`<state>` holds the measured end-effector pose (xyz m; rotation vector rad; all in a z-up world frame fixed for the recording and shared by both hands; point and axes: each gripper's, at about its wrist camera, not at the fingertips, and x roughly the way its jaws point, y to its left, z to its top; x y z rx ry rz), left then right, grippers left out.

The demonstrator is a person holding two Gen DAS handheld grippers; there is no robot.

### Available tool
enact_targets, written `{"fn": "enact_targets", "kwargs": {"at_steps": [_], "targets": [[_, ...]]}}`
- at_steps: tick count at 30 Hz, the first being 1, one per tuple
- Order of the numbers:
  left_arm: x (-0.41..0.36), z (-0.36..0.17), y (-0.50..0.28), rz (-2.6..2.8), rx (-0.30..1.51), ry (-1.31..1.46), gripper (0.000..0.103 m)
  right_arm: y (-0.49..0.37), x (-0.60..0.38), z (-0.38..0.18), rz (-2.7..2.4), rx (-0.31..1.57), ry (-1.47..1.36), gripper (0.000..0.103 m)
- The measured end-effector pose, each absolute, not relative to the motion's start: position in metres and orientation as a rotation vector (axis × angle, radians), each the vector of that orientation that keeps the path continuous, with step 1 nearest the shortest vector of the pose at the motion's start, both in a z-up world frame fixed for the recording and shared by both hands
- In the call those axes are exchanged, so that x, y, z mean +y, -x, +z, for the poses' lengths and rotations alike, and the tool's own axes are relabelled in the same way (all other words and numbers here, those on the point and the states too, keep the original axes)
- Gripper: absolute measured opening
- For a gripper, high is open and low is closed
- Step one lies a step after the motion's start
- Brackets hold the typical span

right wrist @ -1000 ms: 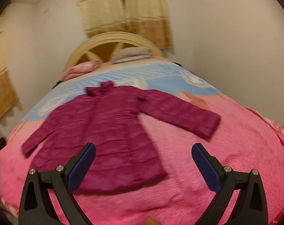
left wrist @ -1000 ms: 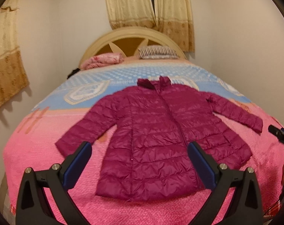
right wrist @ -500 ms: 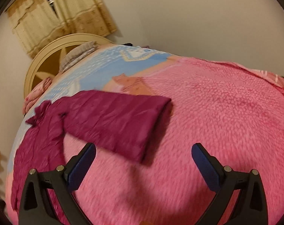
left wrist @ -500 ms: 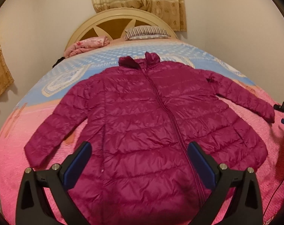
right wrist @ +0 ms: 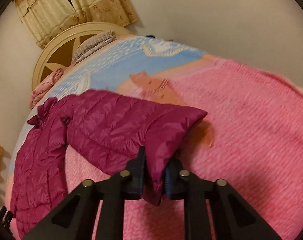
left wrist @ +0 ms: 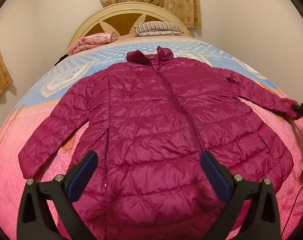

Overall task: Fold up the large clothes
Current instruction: 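Grasp the cuff of the jacket sleeve with the right gripper, then lift the sleeve and fold it across the jacket body with the right gripper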

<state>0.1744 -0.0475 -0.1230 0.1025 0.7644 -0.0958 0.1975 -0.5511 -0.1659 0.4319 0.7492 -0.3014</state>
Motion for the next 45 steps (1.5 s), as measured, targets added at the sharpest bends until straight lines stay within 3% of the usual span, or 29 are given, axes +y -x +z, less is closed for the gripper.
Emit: {"fn": "enact_targets", "kwargs": {"at_steps": [12,19,33,45], "targets": [[-0.02,-0.118,-0.17,-0.085,0.726,-0.043,0.103,-0.233,-0.496,-0.011,-0.297,0.514,-0.099,0.008],[-0.001,-0.125,-0.171,-0.065,0.742,-0.001,0.103,-0.252,-0.41,0.029,-0.207,0.436,0.117,0.007],[0.022,-0.127,-0.168,-0.024,0.721,0.025,0.103,-0.278,-0.261,0.029,0.017,0.378,0.37,0.006],[0.047,-0.126,-0.175,0.044,0.724,0.017,0.103,-0.299,-0.169,-0.038,0.217,0.427,0.439,0.006]]}}
